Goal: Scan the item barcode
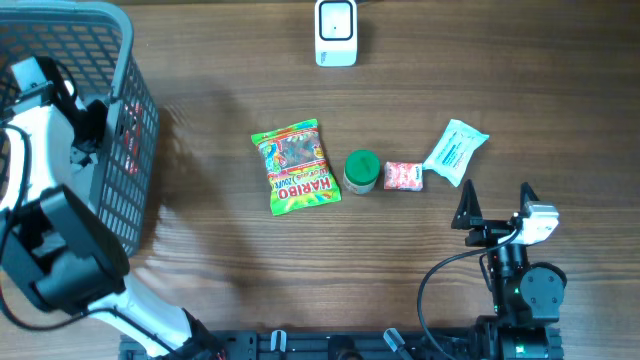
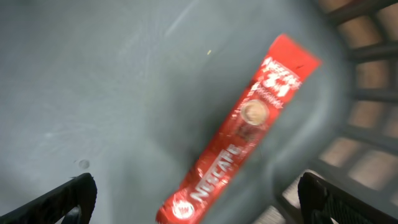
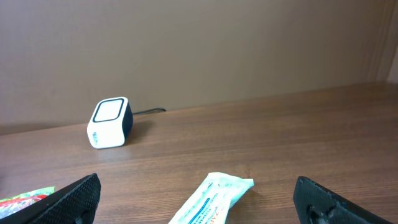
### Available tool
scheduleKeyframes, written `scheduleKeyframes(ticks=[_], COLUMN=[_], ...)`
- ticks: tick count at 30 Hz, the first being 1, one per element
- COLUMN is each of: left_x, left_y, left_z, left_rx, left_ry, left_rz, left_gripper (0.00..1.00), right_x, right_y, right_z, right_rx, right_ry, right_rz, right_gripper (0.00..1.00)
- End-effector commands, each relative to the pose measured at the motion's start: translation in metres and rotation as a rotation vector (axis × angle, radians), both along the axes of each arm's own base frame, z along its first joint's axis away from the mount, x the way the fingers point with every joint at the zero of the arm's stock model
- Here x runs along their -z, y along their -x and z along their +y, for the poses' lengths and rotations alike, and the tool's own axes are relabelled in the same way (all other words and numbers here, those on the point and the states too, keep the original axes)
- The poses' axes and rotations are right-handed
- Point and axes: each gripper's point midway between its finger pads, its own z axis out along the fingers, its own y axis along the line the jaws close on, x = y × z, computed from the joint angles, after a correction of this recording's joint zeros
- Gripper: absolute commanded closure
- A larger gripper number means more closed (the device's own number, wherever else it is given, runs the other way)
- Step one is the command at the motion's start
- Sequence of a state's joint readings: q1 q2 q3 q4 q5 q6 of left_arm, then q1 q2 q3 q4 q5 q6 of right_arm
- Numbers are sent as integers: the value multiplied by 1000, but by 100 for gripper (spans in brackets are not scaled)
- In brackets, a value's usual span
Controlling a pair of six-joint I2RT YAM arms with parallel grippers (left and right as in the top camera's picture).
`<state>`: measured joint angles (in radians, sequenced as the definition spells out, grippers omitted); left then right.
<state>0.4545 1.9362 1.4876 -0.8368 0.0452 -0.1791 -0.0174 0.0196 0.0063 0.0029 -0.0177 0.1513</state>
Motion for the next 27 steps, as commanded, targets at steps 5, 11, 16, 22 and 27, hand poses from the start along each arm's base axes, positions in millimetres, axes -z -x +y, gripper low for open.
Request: scheduleKeyframes(ticks=[5,11,16,22,27], left_x=[49,73,88,79,-17], left_y=[7,21,48,60,41], left_z=[-2,-3,13,27,67], left_rx=[168,168,144,86,-151], left_ry=[4,31,-40,-28,-107], left_rz=[119,204,354,360,177], left_gripper=[0,5,83,96,96], right_x=[-1,-1,-1,-1,-1], right_y=[0,0,0,0,0], right_z=[-1,-1,-1,-1,-1], right_rx=[9,9,9,9,9], right_ry=[18,17,18,18,18], right_rz=[-4,-4,-4,-4,-4], right_gripper=[0,1,0,0,0])
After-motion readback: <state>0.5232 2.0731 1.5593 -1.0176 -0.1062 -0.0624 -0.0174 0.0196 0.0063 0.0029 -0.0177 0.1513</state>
